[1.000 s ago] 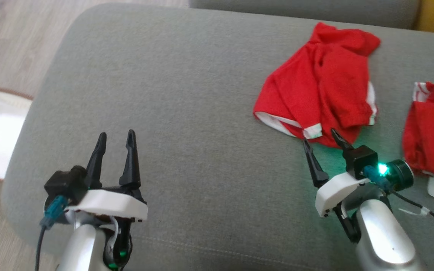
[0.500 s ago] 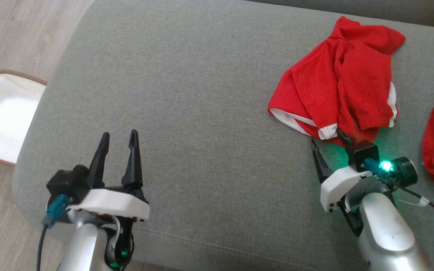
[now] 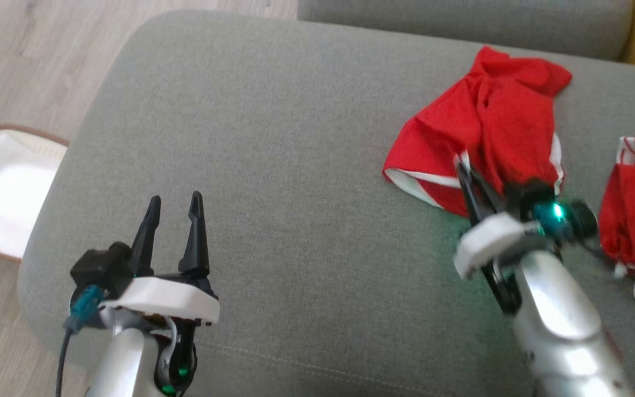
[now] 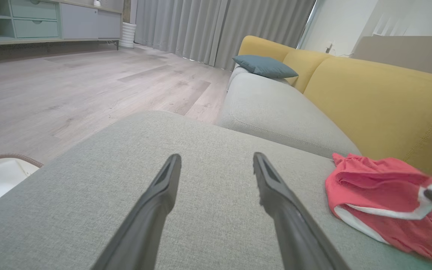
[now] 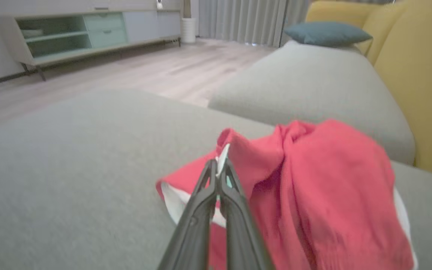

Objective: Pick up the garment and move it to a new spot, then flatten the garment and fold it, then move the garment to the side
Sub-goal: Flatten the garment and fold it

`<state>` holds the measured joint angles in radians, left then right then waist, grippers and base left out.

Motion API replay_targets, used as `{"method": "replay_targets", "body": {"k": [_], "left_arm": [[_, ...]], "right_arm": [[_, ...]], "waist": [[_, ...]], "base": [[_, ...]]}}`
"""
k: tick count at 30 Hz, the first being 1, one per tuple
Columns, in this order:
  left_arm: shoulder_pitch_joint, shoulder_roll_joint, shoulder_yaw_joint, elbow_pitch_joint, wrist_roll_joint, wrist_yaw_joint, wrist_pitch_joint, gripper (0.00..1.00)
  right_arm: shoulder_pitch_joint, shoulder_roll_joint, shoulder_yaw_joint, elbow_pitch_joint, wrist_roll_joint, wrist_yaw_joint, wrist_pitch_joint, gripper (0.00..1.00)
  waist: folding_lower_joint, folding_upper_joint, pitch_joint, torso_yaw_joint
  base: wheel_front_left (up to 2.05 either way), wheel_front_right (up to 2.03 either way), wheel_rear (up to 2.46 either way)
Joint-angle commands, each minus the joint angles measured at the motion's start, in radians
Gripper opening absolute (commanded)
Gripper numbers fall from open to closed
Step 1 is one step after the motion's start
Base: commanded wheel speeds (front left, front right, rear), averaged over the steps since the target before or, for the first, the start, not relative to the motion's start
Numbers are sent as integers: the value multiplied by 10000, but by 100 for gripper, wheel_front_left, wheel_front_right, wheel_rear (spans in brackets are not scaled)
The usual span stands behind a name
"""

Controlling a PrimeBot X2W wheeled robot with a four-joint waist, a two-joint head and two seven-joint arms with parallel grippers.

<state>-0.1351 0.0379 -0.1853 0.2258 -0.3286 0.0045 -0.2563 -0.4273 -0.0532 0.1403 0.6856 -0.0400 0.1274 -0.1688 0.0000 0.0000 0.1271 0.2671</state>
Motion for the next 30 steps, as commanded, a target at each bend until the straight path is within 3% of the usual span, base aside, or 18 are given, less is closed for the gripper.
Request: {"method": "replay_targets", "body": {"k": [1, 8, 14, 22, 30], "left_arm": [[-222, 124, 258, -300, -64, 58, -55, 100], [9, 123, 25, -247, -181, 137, -55, 100], [331, 123, -232, -170, -225, 253, -55, 100], [685, 123, 75, -323, -97, 318, -55, 100], [646, 123, 290, -555, -127, 306, -55, 100]], "right_arm": [[-838, 30, 462, -489, 286, 33, -117, 0], [-3472, 30, 2137, -648, 1975, 33, 324, 0], [-6087, 30, 3080, 275, 4467, 33, -119, 0], [-7565, 30, 1715, 2395, 5271, 33, -903, 0], [-5514, 12, 10, 3982, 3825, 33, -926, 0]], "waist": [[0, 0, -212, -59], [0, 0, -790, 123], [0, 0, -1373, 606], [0, 0, -1503, 501], [0, 0, -1110, -134]], "base": [[0, 0, 0], [0, 0, 0], [0, 0, 0], [0, 0, 0], [0, 0, 0]]}}
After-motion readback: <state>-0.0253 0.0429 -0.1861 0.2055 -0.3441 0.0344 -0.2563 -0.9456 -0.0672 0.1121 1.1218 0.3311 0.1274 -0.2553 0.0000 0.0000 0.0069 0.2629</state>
